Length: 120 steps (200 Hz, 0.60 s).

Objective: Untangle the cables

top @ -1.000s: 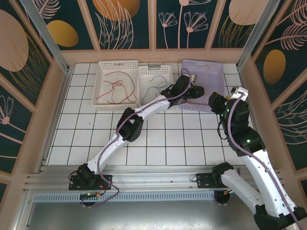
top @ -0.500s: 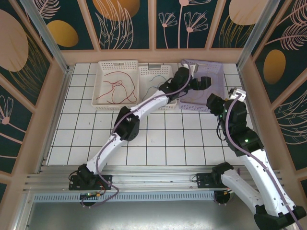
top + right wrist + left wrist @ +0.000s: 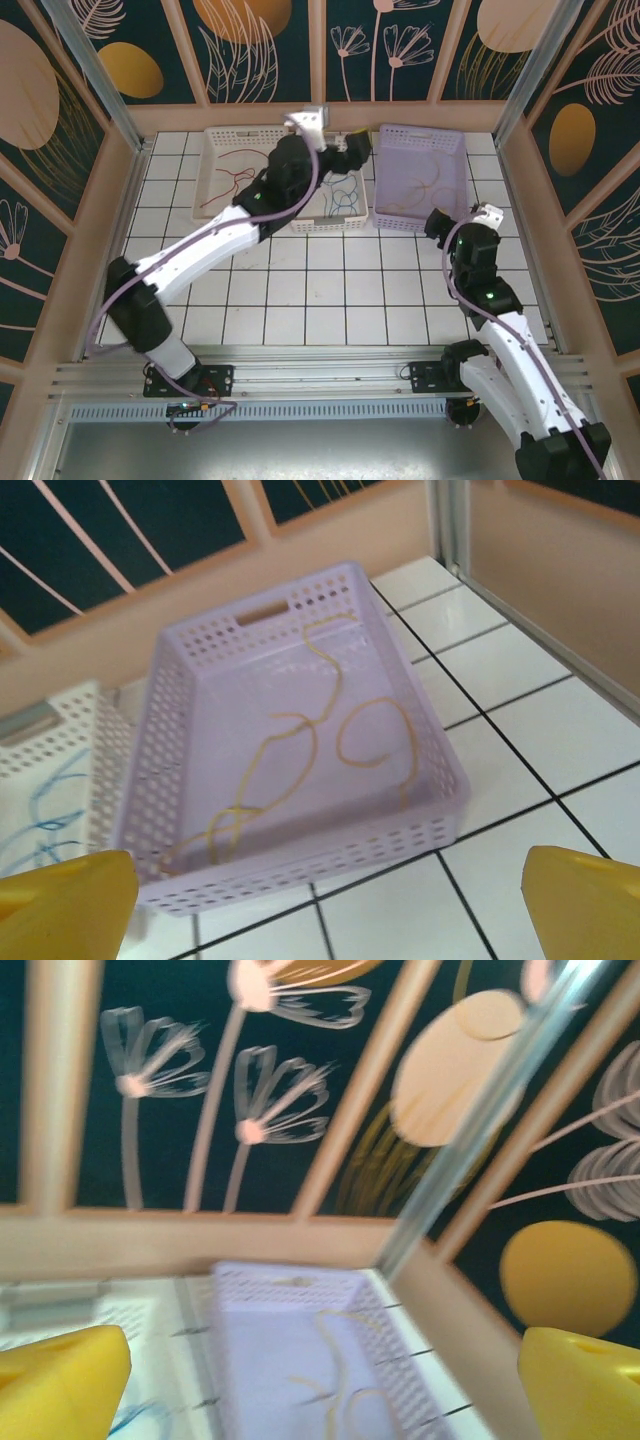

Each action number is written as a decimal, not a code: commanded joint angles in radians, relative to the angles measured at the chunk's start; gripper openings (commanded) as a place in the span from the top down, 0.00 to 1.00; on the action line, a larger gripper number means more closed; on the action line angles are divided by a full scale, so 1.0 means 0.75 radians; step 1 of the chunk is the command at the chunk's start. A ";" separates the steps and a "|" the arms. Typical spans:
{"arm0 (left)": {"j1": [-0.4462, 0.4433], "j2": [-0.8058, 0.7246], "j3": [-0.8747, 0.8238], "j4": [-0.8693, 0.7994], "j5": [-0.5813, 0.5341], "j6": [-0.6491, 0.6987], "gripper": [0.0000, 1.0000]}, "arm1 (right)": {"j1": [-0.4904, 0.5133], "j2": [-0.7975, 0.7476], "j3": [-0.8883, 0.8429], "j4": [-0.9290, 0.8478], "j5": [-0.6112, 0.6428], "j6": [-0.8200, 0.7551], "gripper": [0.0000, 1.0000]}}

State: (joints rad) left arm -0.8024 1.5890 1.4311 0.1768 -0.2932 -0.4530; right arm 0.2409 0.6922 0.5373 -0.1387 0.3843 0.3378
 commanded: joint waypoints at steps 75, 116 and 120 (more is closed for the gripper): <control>0.112 -0.678 -0.981 -0.132 -0.583 0.095 0.02 | -0.226 0.473 -0.439 1.221 -0.007 -0.253 0.01; 0.328 -0.834 -1.340 0.159 -0.637 0.260 0.02 | -0.299 0.741 -0.501 1.564 -0.110 -0.285 0.01; 0.352 -0.839 -1.364 0.191 -0.635 0.263 0.01 | -0.299 0.760 -0.503 1.607 -0.110 -0.294 0.01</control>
State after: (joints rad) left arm -0.6048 1.0023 0.5209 0.1429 -0.7086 -0.3481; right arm 0.0353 1.1992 0.1654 0.7860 0.3626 0.1650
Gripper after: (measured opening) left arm 0.985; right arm 0.989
